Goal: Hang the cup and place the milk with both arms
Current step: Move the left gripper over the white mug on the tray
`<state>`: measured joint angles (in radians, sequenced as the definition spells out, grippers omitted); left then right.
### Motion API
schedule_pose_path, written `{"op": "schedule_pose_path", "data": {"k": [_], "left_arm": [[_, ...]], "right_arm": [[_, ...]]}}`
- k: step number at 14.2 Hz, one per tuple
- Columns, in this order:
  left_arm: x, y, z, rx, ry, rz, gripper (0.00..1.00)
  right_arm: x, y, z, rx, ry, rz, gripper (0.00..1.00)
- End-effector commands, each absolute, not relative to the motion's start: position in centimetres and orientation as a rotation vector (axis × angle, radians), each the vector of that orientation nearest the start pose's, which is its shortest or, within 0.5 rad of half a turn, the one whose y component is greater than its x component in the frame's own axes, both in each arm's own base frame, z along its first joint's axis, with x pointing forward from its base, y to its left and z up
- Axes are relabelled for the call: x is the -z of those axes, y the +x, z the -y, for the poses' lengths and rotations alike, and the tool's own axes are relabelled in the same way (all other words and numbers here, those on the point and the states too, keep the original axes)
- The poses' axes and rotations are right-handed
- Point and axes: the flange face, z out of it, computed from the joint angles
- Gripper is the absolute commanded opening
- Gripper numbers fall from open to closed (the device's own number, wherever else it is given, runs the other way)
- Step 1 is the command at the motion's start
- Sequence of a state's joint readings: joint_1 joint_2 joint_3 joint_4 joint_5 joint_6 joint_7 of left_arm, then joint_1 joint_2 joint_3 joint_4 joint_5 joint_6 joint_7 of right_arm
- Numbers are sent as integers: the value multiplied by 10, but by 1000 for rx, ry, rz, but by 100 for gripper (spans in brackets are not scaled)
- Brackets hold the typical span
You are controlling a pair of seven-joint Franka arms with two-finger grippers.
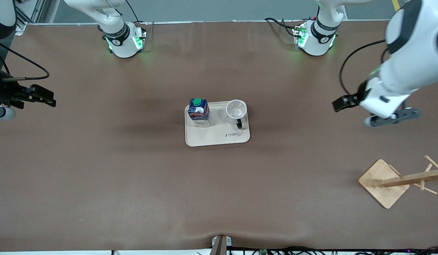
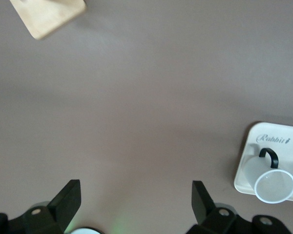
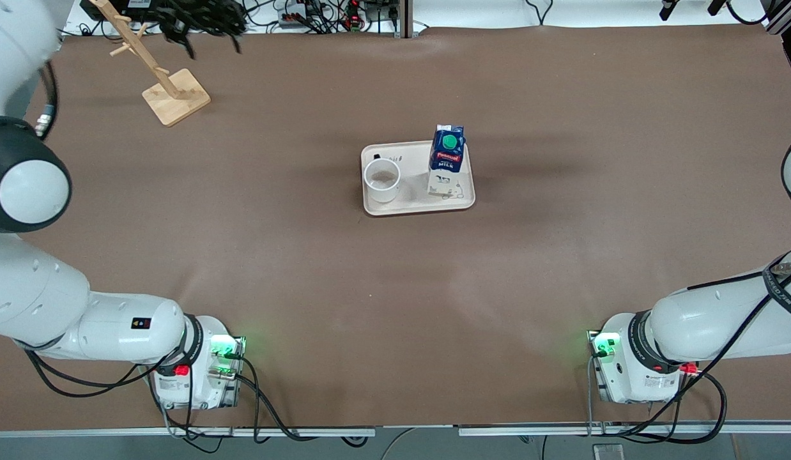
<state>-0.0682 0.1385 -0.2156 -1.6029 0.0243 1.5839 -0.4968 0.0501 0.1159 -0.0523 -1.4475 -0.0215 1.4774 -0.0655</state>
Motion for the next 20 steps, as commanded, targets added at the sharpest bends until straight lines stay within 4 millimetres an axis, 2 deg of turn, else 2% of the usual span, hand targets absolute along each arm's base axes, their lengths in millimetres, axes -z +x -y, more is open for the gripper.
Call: {"op": "schedule_pose_path", "data": {"k": [1,2,5,8,10,15,20], "left_arm": [[-511,552,190,-240,-3018,339,100],[-506,546,204,-241,-3015,322,100],[-502,541,229,-207,-3033,375,100],[-482,530,266,-157,-3040,431,100],[-471,526,280,-174,-3031,437,100],[-419,517,327,-194,-3011,534,100],[-384,498,341,-142,-3045,521,100]], "right_arm": [[-611,582,3,-127,-3164,83,100],[-612,583,2,-113,-3165,86,100],[-613,583,2,-106,-3166,86,100],[-613,583,0,-106,-3167,88,100],[-613,583,1,-106,-3167,86,100],[-613,583,0,-106,-3167,88,100],[-614,583,2,-103,-3167,83,100]]}}
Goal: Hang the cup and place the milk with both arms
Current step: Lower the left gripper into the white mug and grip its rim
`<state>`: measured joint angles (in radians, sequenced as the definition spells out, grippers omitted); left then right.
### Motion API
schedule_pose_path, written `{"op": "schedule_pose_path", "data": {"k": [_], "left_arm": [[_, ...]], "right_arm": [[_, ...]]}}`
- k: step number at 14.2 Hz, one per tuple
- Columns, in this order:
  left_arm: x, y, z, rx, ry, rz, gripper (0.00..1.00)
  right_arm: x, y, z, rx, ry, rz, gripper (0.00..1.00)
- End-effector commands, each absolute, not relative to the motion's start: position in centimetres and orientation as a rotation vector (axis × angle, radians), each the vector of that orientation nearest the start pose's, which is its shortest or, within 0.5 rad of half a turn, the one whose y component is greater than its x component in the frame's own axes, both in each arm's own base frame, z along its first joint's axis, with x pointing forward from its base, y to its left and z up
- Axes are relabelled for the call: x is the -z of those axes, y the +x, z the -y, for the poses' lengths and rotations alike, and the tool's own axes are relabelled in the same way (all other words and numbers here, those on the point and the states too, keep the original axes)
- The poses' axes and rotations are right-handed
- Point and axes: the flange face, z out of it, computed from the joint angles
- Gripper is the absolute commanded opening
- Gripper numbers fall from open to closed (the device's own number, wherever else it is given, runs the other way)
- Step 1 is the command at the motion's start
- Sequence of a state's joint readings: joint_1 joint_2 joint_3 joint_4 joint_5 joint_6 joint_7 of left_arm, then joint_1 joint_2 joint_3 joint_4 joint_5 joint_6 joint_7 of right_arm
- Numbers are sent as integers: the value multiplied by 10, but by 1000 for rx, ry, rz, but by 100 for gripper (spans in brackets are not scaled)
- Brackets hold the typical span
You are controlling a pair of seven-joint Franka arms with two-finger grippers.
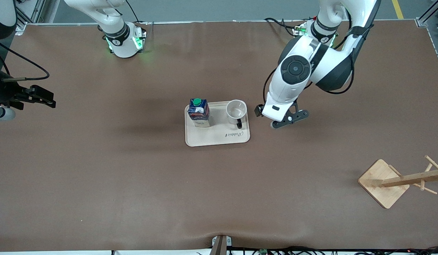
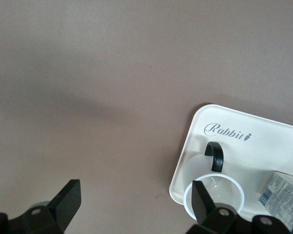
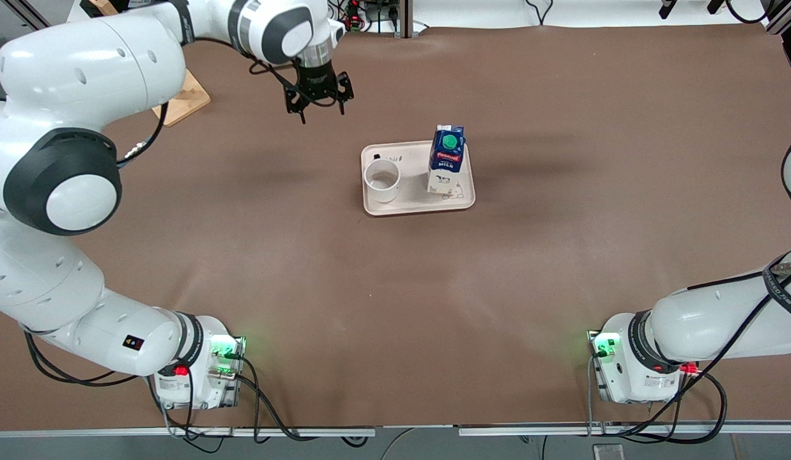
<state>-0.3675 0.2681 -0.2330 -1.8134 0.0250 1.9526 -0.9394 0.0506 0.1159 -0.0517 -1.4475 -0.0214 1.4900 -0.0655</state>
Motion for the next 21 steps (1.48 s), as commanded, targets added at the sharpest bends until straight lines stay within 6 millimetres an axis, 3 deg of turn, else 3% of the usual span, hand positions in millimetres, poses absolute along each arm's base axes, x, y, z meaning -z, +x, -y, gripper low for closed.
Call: {"op": "schedule_pose_path", "data": {"k": [1,4,9,12,17,20,21], "left_arm": [[-378,493,346,-136,-3056,504,100],[-350,480,351,-191,-3035,463,100],[-308,450,392,-323,-3045,370,100],[-294,436,406,-353,-3036,317,100],[-260,437,412,-372,-3044,309,100],[-243,430,418,-402,-3025,286,83],[-239,428,418,-409,-3021,281,68]], "right_arm": [[-614,583,2,-103,-3166,83,100],[-613,583,2,-106,-3166,84,100],[-612,583,-1,-108,-3166,91,100],[-612,583,-1,-108,-3166,91,100],[-607,585,-5,-127,-3166,84,100],[-606,585,-3,-129,-3164,79,100],[-606,585,-3,-129,-3164,79,100]]}}
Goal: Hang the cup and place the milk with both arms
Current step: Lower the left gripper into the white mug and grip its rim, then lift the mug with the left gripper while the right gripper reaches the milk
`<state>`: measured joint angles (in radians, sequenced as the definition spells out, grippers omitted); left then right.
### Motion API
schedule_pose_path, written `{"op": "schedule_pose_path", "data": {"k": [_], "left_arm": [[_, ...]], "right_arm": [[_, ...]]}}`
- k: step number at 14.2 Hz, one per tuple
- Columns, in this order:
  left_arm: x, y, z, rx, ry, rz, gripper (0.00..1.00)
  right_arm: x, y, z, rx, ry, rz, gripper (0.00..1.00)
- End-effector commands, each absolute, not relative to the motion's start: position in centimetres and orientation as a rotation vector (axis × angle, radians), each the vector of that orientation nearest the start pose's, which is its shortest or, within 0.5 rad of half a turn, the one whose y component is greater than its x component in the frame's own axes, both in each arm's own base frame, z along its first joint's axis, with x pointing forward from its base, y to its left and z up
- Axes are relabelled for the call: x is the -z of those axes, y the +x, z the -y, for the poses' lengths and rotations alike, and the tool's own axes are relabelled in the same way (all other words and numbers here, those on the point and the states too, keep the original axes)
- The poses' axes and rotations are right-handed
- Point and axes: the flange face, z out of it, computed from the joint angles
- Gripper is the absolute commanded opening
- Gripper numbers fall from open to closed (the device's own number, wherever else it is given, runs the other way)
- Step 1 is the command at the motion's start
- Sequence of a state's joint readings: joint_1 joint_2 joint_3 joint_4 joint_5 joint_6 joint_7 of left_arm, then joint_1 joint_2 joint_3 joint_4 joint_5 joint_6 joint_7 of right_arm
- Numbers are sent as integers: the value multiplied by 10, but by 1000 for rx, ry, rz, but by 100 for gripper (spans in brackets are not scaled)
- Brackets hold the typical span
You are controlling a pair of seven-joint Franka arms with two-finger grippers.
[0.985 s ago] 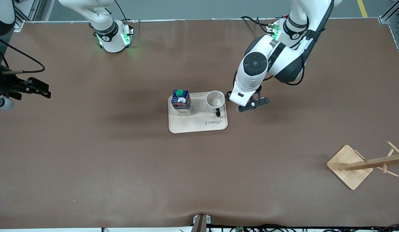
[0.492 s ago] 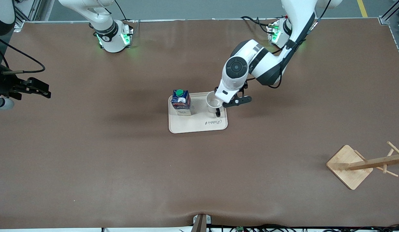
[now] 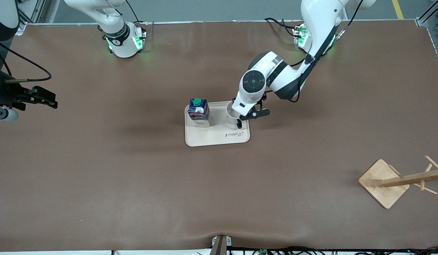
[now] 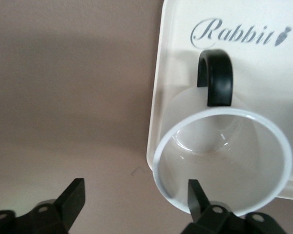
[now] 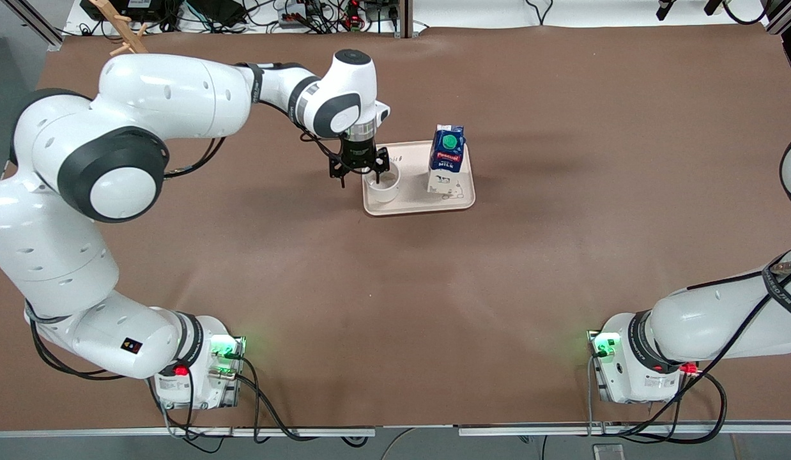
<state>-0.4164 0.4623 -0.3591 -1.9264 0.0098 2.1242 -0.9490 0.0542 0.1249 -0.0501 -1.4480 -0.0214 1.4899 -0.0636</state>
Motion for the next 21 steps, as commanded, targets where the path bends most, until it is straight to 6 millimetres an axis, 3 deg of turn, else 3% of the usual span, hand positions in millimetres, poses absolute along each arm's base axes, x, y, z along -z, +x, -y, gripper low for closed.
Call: {"op": "schedule_pose_path", "data": {"k": [1,3,7,10,13,16,17,19,21], "left_arm": [[-238,428,418,-411,-3020,281,43],[-237,430,420,-411,-3022,281,1],[-239,437,417,-360,-3014,243,0],[-264,454,421,-273,-3041,227,0],[-322,475,412,-103,-3070,217,0],[-386,507,386,-18,-3034,227,0],[-409,516,375,-8,-3029,235,0],[-444,535,343,-12,-3013,227,0],[-461,551,308,-27,-3006,187,0]], "right_arm": [[-606,585,-4,-132,-3164,81,100],[-604,587,-2,-134,-3164,79,100],[-597,590,-4,-151,-3165,94,100],[-588,594,-6,-173,-3165,104,100],[-582,601,-7,-156,-3166,105,100],[-568,611,-18,-141,-3167,135,100],[-554,616,-25,-182,-3167,153,100],[-550,617,-33,-190,-3172,173,100],[-537,621,-44,-221,-3173,201,100]]}}
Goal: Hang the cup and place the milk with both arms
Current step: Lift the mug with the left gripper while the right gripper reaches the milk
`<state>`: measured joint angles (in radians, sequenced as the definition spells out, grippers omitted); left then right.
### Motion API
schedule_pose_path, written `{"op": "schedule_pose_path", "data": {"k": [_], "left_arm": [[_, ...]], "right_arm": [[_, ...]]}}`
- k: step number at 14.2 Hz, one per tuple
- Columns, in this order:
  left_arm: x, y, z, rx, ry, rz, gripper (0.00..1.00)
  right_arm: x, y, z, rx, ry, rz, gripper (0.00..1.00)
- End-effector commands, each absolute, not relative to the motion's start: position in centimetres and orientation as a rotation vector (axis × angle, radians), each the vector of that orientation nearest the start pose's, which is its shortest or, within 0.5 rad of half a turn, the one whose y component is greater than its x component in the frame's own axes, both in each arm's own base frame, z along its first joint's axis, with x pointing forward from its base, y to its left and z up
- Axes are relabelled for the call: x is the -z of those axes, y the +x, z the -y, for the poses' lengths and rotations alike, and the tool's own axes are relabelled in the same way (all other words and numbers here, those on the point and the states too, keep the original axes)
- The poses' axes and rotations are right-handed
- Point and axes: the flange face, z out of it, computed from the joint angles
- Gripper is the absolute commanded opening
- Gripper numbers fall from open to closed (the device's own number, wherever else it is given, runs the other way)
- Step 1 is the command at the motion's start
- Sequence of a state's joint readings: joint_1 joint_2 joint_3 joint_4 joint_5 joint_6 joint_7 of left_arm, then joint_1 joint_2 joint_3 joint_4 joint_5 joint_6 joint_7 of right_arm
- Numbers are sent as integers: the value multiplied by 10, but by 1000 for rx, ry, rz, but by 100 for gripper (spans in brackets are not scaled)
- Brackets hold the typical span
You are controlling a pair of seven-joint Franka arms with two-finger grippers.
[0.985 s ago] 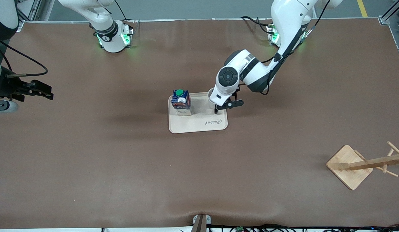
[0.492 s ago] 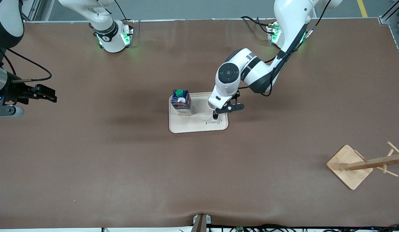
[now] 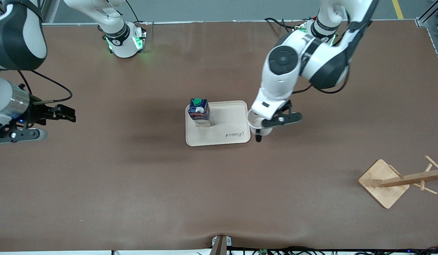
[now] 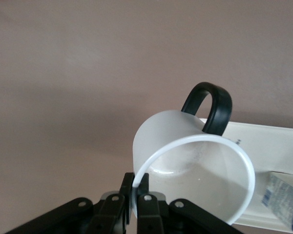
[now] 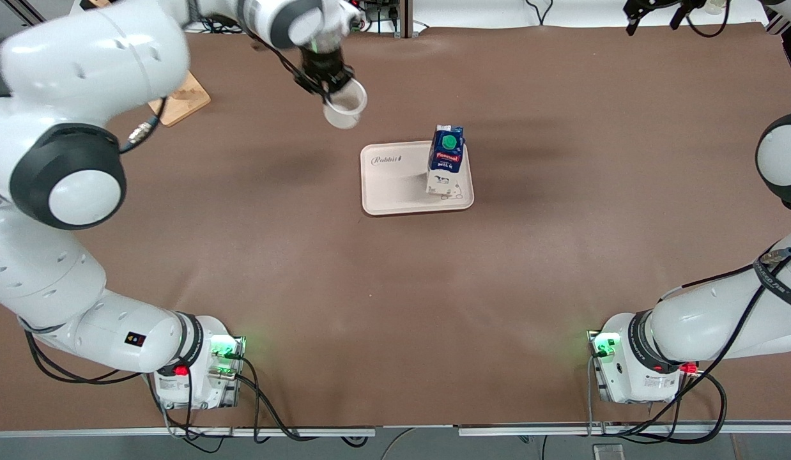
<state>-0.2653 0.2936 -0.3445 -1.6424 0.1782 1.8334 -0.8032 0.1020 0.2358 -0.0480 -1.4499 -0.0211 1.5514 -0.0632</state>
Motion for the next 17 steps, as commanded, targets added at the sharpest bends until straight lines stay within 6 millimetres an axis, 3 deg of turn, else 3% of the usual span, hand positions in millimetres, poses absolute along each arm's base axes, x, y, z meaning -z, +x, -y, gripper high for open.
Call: {"op": "schedule_pose_path", "data": {"k": [1,4,6,8,10,12,13,15,17], "left_arm": [[-467,557,295,-16,-3008,195,0],[-477,574,253,-6,-3008,207,0],[-491,586,211,15,-3011,202,0],[-501,592,172,4,-3006,147,0],[-514,589,143,-35,-2992,92,0],[-533,588,105,-54,-2993,44,0],[-540,589,81,-55,-2995,10,0],[-557,589,29,-63,-2996,-55,0],[-560,591,-13,-80,-3001,-120,0]], "right_arm": [[-532,622,-51,-233,-3176,221,100],[-492,632,-69,-332,-3171,272,100],[-457,641,-93,-376,-3170,332,100],[-455,639,-117,-356,-3155,359,100],[-453,624,-179,-358,-3123,394,100],[-452,608,-237,-328,-3142,120,100],[-450,597,-267,-315,-3155,76,100],[-444,572,-321,-299,-3164,139,100],[-441,552,-357,-284,-3133,215,100]]}}
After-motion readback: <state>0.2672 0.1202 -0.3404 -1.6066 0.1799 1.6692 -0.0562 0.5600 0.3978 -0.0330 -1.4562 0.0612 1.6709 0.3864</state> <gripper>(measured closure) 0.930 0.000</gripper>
